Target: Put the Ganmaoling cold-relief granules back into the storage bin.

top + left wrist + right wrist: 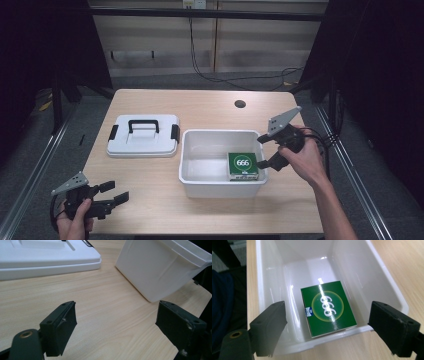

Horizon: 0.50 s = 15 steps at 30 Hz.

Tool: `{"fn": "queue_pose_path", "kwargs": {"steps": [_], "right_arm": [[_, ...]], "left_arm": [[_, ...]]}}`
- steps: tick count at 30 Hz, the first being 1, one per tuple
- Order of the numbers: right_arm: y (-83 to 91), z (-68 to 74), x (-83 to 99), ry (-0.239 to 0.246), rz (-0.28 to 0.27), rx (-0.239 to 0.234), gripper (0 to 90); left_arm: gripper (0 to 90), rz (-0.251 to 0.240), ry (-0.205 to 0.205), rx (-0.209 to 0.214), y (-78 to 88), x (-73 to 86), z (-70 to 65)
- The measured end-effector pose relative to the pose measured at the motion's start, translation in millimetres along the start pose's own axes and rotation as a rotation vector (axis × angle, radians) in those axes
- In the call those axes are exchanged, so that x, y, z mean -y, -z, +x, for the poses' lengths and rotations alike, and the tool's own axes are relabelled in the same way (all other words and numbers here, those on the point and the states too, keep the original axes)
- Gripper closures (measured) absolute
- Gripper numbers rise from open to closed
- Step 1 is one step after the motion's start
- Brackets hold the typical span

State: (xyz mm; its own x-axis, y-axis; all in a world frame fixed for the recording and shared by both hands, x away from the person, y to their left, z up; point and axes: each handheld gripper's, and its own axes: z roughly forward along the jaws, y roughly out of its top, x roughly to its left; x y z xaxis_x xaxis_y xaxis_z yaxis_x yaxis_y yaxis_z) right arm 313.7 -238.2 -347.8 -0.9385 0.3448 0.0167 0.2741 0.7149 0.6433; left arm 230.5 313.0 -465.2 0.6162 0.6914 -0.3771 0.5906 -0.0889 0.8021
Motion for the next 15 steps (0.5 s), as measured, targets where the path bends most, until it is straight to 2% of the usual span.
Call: {"fn": "queue_pose_path", "kwargs": {"steps": [5, 8, 15], "right_arm": [[12.6, 5.6, 14.7, -0.028, -0.053, 0.036, 14.5], [18.9, 8.9, 23.7, -0.057, -0.103, 0.065, 15.8], [28.6, 17.1, 45.4, -0.109, -0.167, 0.123, 15.8]], "left_arm": [[16.3, 0.004, -0.002, 0.001, -0.4, -0.2, -0.4], [16.3, 0.004, 0.001, 0.001, -0.3, 0.2, -0.3], [16.3, 0.005, -0.003, -0.002, -0.5, -0.2, -0.2]]}}
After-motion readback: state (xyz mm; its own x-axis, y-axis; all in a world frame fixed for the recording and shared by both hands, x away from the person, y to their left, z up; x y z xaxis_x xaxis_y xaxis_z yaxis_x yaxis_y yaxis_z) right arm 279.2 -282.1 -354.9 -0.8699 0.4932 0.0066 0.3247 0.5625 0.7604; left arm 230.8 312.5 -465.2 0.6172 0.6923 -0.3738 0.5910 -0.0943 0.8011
